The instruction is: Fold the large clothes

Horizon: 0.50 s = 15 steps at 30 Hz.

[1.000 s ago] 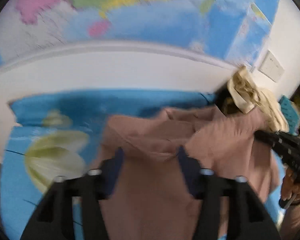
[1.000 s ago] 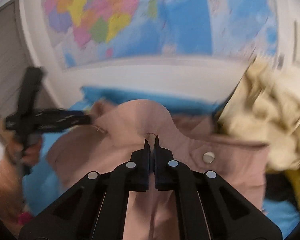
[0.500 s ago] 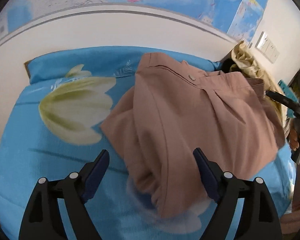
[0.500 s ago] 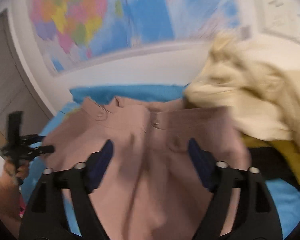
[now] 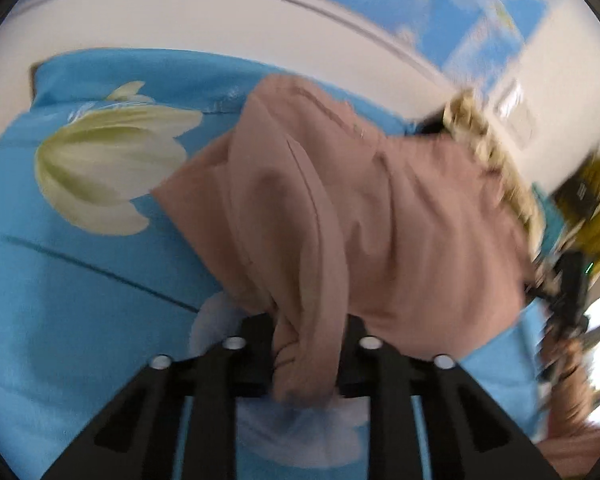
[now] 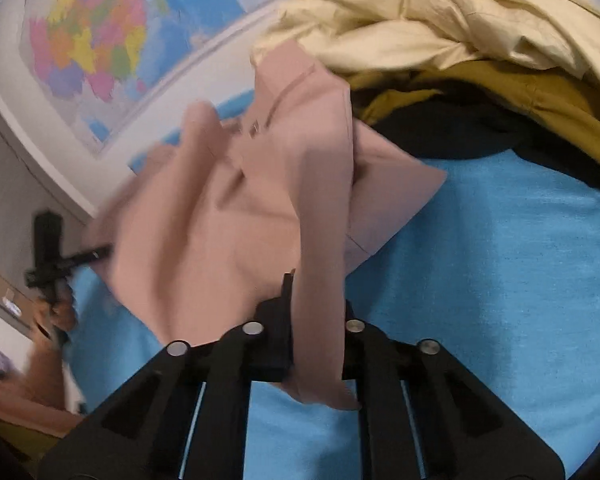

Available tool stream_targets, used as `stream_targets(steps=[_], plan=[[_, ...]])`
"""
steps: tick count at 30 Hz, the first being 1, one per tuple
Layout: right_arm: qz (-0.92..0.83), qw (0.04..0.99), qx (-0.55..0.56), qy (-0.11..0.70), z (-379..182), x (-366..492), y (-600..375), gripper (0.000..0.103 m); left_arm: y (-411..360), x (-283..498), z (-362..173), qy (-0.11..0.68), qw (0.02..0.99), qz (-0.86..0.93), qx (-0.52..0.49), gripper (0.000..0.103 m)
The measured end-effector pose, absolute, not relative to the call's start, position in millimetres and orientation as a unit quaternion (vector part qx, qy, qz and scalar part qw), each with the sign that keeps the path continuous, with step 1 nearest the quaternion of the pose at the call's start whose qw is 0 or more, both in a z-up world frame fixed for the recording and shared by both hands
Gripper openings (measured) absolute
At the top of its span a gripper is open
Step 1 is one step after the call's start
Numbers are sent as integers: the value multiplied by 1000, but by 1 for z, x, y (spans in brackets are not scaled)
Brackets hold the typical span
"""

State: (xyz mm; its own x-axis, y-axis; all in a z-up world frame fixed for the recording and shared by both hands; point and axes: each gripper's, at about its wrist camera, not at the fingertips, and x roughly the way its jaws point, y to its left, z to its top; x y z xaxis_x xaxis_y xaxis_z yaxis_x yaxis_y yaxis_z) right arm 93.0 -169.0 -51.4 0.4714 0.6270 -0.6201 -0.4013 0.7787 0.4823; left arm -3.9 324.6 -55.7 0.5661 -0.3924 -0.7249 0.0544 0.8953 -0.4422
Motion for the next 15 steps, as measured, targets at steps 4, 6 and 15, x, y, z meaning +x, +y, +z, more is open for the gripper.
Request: stream_targets(steps=[4, 6, 15], plan=[[360, 844, 183, 353, 4, 49, -194, 5, 341, -42, -23, 428, 864, -139, -226, 13], [365, 843, 181, 353, 13, 28, -202, 5, 344, -63, -19, 433, 860, -144, -229, 14], [226, 864, 115, 435, -29, 20, -235, 66, 350, -84, -29, 439, 878, -73, -178, 63]])
